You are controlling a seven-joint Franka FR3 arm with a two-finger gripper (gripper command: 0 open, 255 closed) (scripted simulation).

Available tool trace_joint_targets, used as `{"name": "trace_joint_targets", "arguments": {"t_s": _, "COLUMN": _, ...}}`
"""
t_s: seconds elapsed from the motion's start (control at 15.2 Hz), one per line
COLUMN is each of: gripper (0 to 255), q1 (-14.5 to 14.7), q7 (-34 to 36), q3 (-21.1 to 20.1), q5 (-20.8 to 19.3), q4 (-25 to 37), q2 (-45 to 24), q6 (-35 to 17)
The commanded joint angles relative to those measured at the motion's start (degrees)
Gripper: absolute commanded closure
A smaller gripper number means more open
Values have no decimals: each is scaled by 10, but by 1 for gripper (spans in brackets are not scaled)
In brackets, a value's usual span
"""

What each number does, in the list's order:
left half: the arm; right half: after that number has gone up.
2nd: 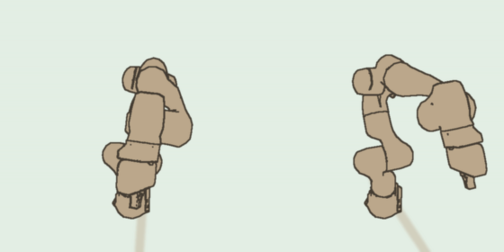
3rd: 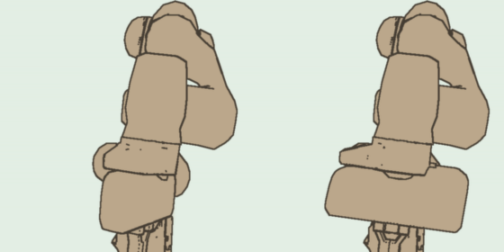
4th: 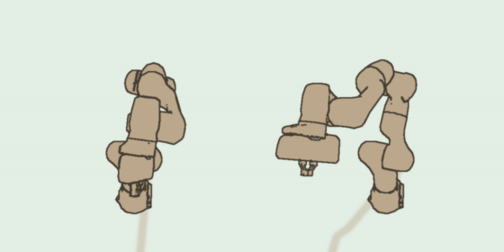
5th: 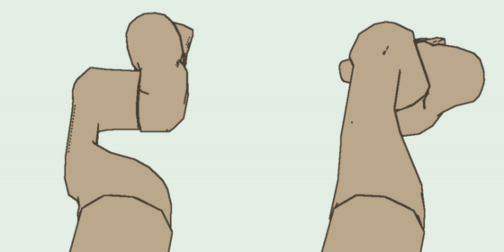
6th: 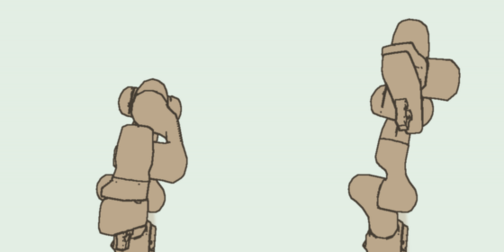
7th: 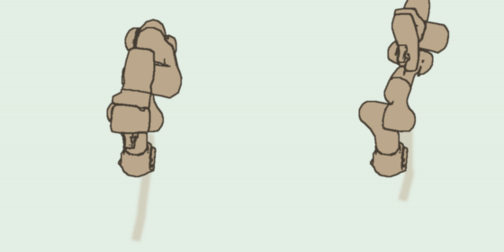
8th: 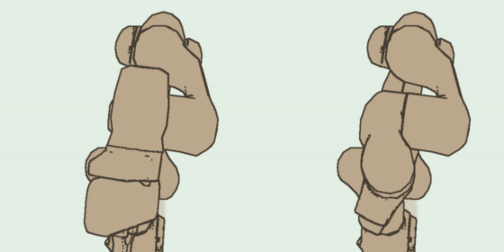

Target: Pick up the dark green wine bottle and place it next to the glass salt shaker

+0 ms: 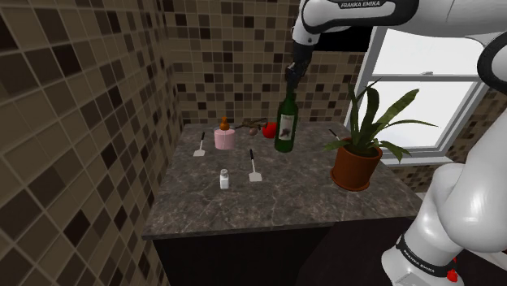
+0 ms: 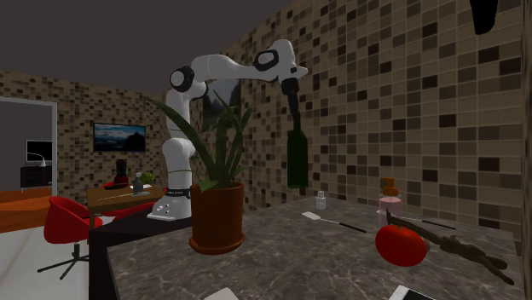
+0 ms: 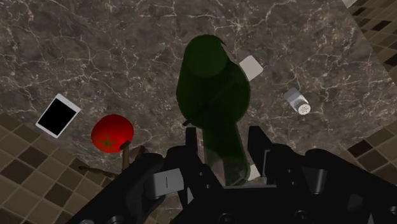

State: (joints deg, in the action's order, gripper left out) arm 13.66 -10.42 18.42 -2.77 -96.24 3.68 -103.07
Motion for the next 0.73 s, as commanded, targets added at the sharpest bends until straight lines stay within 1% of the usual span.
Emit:
{"name": "trace_joint_targets", "arguments": {"t_s": 0.0, "gripper": 255, "q1": 12, "q7": 28, "q3": -14, "q5": 0, "q4": 11, "q2": -11, "q6": 1}}
{"name": "trace_joint_targets", "arguments": {"t_s": 0.33, "gripper": 255, "q1": 42, "q7": 88, "q3": -45, "q5": -2, "q4": 48, "q2": -43, "q6": 10}}
{"name": "trace_joint_targets", "arguments": {"t_s": 0.66, "gripper": 255, "q1": 71, "q7": 144, "q3": -71, "q5": -3, "q4": 107, "q2": -90, "q6": 27}}
